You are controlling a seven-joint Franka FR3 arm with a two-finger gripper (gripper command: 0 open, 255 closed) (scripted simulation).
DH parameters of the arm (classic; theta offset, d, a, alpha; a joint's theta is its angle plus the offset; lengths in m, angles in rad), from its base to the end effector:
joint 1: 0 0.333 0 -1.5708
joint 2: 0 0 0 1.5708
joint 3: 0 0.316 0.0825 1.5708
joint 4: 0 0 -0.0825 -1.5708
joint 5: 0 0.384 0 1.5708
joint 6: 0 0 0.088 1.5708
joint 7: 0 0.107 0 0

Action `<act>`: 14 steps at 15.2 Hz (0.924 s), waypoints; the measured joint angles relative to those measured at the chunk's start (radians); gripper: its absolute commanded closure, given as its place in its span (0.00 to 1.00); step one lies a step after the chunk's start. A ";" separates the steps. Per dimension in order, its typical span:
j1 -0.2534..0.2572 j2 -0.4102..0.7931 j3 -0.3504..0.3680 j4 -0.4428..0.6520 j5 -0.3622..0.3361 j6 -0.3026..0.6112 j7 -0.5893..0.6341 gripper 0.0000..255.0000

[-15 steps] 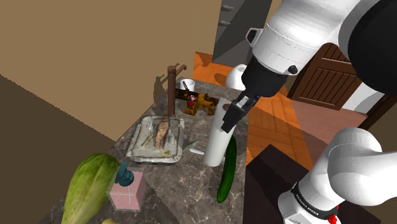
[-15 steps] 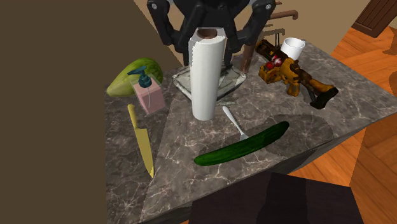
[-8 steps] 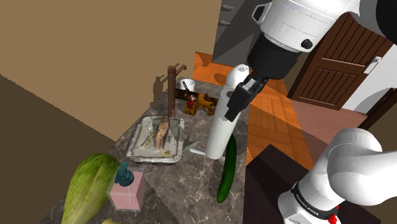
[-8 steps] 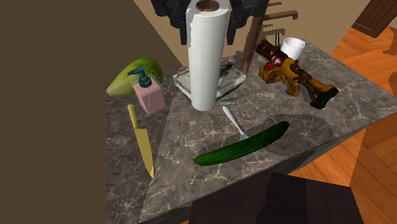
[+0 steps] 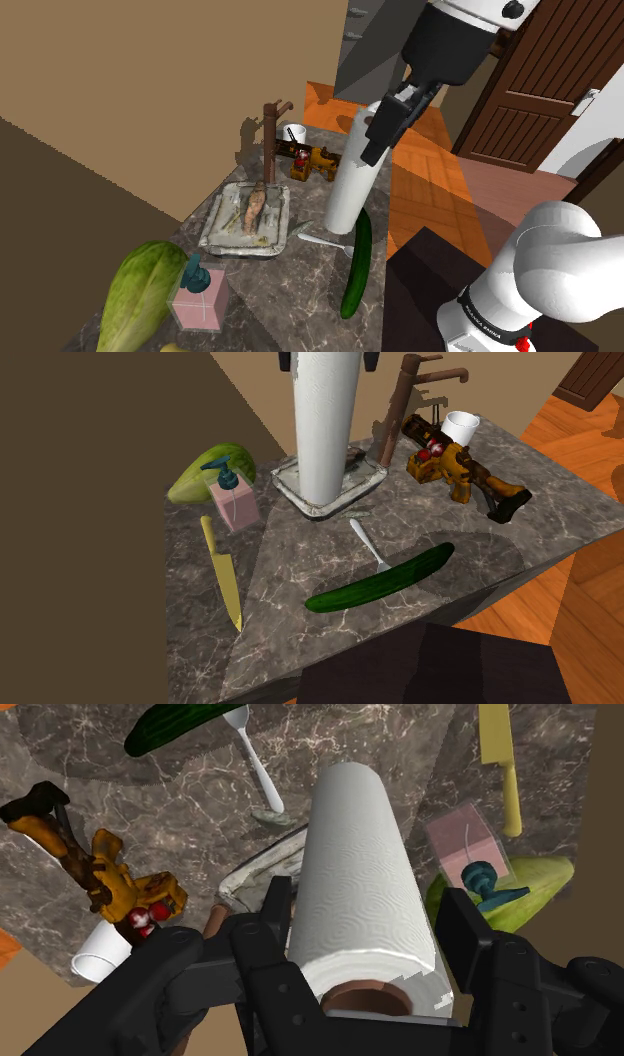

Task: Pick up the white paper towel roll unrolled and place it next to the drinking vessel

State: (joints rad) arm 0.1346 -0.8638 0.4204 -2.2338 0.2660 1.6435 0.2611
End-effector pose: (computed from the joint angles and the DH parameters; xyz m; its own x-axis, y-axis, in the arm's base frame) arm 0.2233 0.2405 0.6445 0.9546 0.1956 0.2248 0.2020 -0.9794 -0.0057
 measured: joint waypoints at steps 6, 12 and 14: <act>-0.019 0.044 -0.031 0.080 -0.027 -0.041 -0.024 1.00; -0.063 0.131 -0.115 0.091 -0.084 0.018 -0.134 1.00; -0.075 0.153 -0.146 0.099 -0.101 0.027 -0.171 1.00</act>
State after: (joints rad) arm 0.0597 -0.7109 0.2741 -2.1349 0.1651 1.6704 0.0903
